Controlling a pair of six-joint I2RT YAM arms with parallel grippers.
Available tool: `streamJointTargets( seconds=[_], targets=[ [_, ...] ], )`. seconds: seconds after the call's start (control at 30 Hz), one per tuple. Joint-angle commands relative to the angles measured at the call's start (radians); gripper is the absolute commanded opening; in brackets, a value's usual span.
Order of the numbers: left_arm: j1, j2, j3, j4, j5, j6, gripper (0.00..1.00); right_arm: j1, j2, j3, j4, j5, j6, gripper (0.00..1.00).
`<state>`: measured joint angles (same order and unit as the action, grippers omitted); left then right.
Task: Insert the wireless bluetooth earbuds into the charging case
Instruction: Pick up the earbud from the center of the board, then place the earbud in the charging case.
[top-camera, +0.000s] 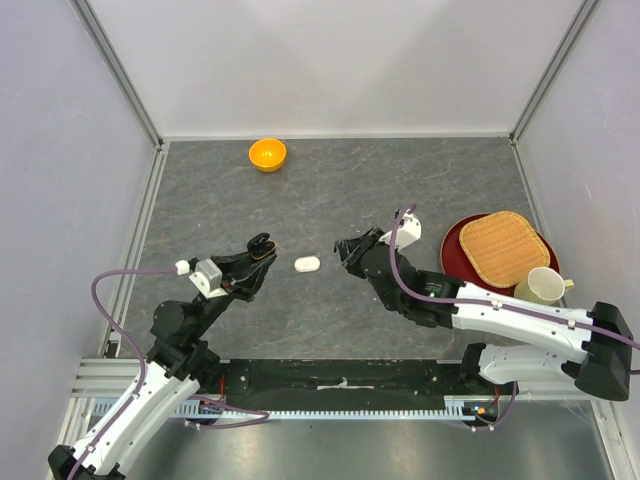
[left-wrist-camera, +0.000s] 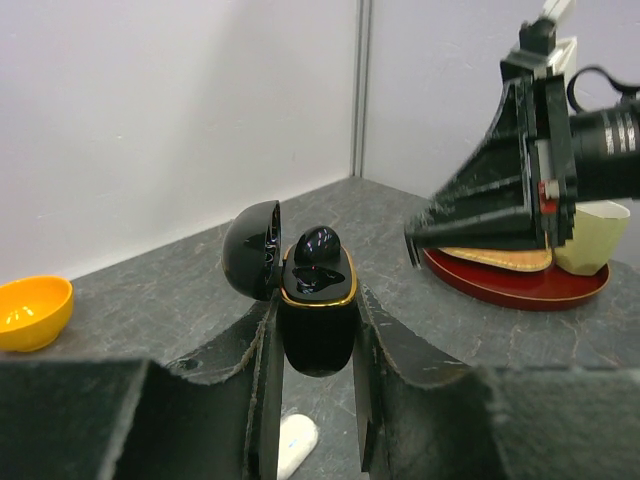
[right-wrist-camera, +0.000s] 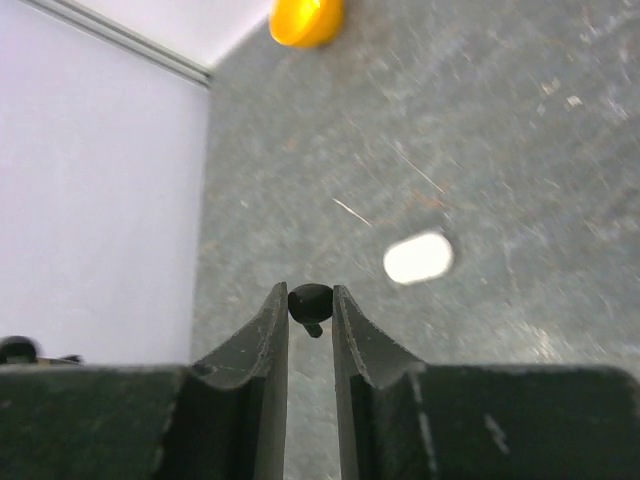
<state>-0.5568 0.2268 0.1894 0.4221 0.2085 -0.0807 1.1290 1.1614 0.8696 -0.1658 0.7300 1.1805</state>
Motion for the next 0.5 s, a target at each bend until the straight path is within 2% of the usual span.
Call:
streamJointTargets(
  seconds=[0.0, 0.27, 0.47],
  targets=[
    [0.000, 0.025, 0.007, 0.084, 0.043, 0.021, 0.02, 0.008, -0.049, -0.018, 0.302, 0.072, -0.159, 0.00],
    [0.000, 0.083, 0.005, 0.148, 0.077, -0.001, 0.02, 0.014, -0.084, -0.035, 0.524, -0.039, -0.298, 0.00],
    [0.000, 0.147, 0.013, 0.198, 0.123, -0.017, 0.02, 0.021, -0.094, -0.027, 0.606, -0.162, -0.415, 0.00]
  ],
)
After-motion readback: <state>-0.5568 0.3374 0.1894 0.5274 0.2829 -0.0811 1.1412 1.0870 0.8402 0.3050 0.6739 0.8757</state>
